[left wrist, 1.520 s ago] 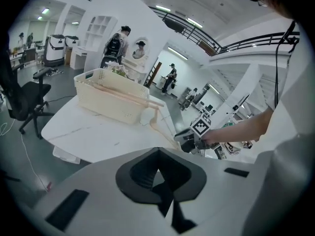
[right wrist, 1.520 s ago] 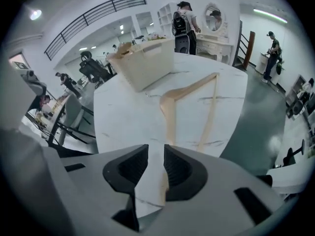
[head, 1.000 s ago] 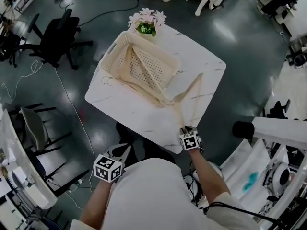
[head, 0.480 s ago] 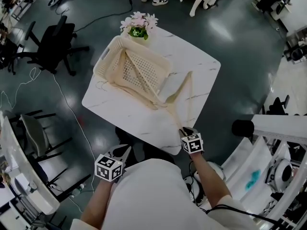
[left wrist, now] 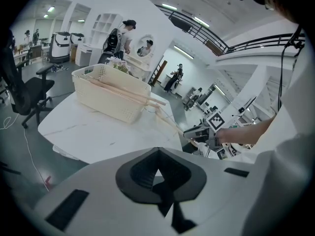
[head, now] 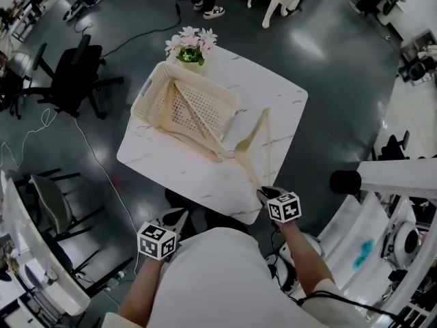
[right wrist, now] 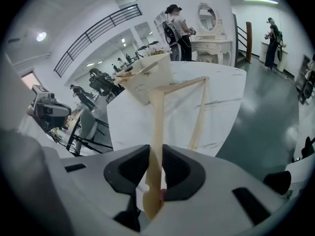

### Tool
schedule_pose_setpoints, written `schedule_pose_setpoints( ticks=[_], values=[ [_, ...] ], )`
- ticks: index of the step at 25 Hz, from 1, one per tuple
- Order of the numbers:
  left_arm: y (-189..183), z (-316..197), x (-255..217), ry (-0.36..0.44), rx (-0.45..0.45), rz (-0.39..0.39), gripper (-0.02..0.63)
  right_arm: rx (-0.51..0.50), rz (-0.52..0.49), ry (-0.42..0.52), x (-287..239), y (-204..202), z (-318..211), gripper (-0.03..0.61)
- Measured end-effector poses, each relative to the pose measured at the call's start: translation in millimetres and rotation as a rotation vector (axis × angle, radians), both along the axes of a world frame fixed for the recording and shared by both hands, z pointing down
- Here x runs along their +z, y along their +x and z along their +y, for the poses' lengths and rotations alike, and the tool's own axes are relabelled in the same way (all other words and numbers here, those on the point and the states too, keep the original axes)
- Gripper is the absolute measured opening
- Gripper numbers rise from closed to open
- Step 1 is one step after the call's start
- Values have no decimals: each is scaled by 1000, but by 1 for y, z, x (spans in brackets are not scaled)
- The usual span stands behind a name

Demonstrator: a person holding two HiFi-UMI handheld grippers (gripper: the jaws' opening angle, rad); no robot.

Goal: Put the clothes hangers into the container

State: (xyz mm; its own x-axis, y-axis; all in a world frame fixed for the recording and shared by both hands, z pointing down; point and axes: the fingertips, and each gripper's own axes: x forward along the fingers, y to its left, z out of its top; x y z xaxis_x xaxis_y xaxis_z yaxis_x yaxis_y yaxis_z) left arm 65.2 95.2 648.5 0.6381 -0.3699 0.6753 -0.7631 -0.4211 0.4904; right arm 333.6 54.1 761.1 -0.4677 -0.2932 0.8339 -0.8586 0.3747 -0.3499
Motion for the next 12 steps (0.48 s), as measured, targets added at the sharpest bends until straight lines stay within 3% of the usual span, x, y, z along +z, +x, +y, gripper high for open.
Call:
schedule_pose_setpoints(
  ticks=[12],
  values=[
    [1, -12, -6, 24, -1, 23, 8, -180, -36, -96, -48, 1, 26, 92]
  ],
)
